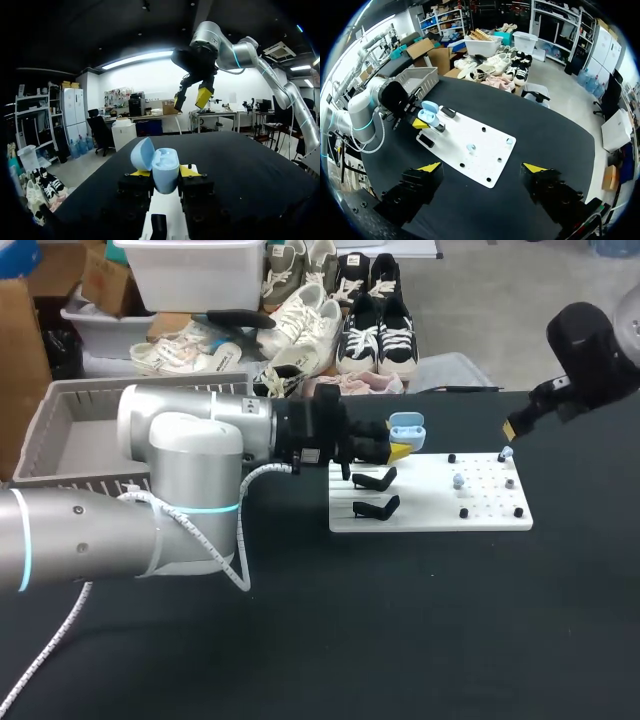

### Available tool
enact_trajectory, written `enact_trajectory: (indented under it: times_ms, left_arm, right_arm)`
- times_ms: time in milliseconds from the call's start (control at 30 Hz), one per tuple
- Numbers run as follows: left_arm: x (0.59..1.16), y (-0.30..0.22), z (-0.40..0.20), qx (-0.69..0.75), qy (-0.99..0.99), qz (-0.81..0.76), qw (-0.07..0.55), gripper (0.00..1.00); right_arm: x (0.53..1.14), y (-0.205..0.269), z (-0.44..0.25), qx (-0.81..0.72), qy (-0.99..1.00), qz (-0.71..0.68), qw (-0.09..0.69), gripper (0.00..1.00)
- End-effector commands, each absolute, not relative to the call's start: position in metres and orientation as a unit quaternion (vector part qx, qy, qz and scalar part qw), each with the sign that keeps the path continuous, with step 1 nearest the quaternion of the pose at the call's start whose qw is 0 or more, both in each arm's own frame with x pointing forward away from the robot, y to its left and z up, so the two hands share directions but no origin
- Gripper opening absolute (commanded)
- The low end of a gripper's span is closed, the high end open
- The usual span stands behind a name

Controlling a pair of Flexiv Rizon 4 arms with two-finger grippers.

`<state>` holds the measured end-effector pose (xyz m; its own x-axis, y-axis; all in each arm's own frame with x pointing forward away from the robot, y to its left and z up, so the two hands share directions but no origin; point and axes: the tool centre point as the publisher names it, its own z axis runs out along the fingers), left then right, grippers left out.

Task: Pick up each earbud case from the left stands, insert the matching earbuds, close the lid, and place the case in the box.

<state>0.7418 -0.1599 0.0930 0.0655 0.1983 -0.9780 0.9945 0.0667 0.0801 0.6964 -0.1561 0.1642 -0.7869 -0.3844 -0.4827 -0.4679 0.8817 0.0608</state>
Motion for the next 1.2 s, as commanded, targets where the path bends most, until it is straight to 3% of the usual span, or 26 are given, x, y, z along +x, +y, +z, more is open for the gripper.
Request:
enact_trajectory:
  times_ms: [33, 433, 833, 933, 967, 1000, 1067, 1200]
  left_arm:
    - [0.742, -0.16, 0.093, 0.545, 0.546, -0.411, 0.485, 0.0]
    - [0.742, -0.16, 0.093, 0.545, 0.546, -0.411, 0.485, 0.0]
    - [0.742, -0.16, 0.093, 0.545, 0.546, -0.411, 0.485, 0.0]
    - [0.742, -0.16, 0.093, 0.545, 0.546, -0.411, 0.485, 0.0]
    - [0.742, -0.16, 0.093, 0.545, 0.546, -0.411, 0.485, 0.0]
    - [0.742, -0.16, 0.093, 0.545, 0.546, -0.411, 0.485, 0.0]
    - [0.742, -0.16, 0.093, 0.545, 0.546, -0.411, 0.485, 0.0]
    - [0.742, -0.16, 0.093, 0.545, 0.546, -0.411, 0.485, 0.0]
  right_arm:
    - [0.701, -0.157, 0.158, -0.212, 0.948, 0.049, 0.233, 1.0]
    - [0.728, -0.161, 0.111, -0.248, 0.947, -0.061, 0.195, 1.0]
    - [0.747, -0.172, 0.073, -0.295, 0.938, -0.042, 0.179, 1.0]
    - [0.752, -0.175, 0.065, -0.305, 0.935, -0.04, 0.175, 0.83]
    - [0.754, -0.176, 0.063, -0.307, 0.935, -0.038, 0.174, 0.64]
    - [0.756, -0.177, 0.061, -0.31, 0.934, -0.036, 0.172, 0.58]
    - [0.76, -0.178, 0.057, -0.315, 0.934, -0.035, 0.167, 0.55]
    - [0.768, -0.182, 0.05, -0.32, 0.933, -0.038, 0.161, 0.59]
